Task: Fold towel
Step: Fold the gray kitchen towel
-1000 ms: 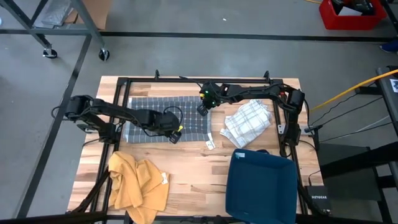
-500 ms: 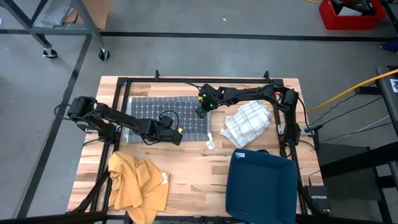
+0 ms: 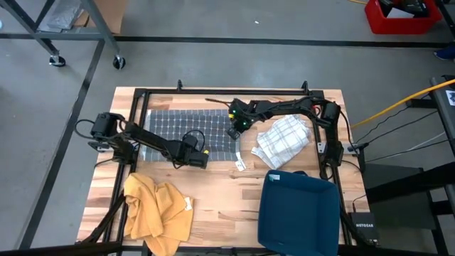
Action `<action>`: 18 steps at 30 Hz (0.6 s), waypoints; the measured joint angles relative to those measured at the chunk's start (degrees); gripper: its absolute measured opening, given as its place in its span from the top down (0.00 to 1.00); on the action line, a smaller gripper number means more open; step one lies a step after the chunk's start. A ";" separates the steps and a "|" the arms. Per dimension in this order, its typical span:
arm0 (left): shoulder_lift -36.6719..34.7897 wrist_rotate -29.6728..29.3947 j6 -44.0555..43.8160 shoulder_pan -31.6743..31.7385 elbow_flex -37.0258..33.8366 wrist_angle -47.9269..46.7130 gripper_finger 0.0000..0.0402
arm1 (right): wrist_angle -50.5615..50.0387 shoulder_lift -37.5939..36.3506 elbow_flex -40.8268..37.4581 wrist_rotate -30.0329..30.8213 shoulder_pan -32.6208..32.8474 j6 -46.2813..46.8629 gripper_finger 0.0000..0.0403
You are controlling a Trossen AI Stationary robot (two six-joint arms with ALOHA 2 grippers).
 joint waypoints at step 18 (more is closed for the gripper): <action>-0.03 -5.96 13.11 3.08 -0.26 -10.09 1.00 | -1.41 0.68 0.09 -5.97 15.93 1.61 0.99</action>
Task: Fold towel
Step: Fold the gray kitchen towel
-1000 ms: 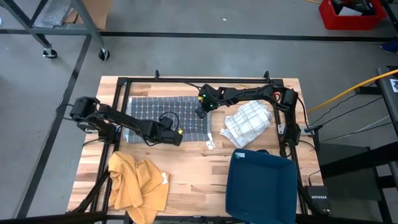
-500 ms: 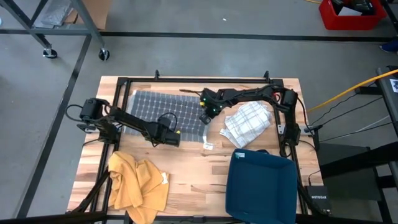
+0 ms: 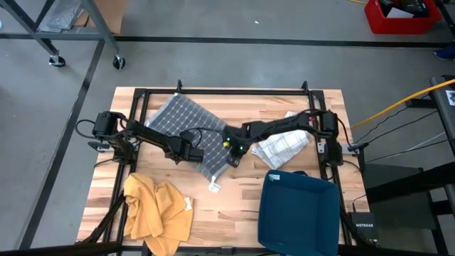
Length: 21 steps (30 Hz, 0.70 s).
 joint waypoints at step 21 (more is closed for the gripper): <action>-15.26 -0.60 -0.04 -7.62 0.09 13.09 1.00 | 5.76 -8.90 -0.04 17.25 -1.01 -13.36 0.99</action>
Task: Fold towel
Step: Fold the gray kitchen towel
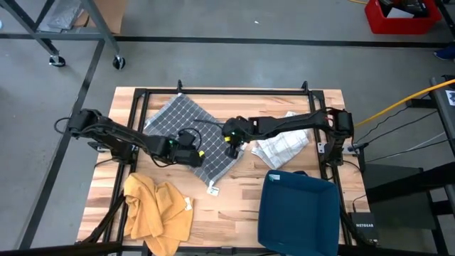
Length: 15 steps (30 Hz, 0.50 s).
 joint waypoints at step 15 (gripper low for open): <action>16.50 5.75 -2.92 -0.89 0.00 17.70 1.00 | -1.33 7.56 -0.04 -6.44 -4.00 0.38 0.99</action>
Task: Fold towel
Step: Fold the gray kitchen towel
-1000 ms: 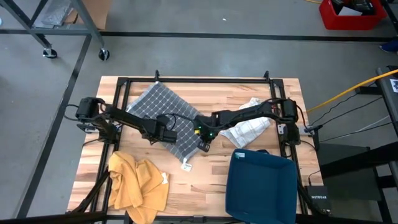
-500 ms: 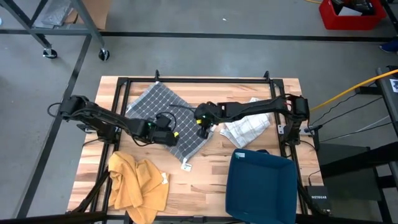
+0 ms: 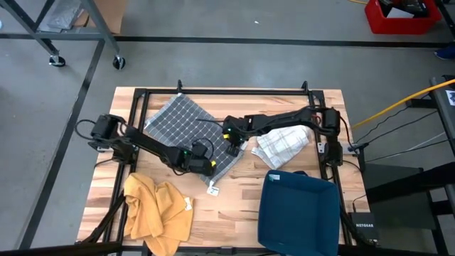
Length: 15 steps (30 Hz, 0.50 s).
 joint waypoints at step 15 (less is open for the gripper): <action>2.77 -0.64 10.61 -0.26 0.22 -4.89 1.00 | -6.48 3.04 0.22 -17.22 3.67 9.67 0.99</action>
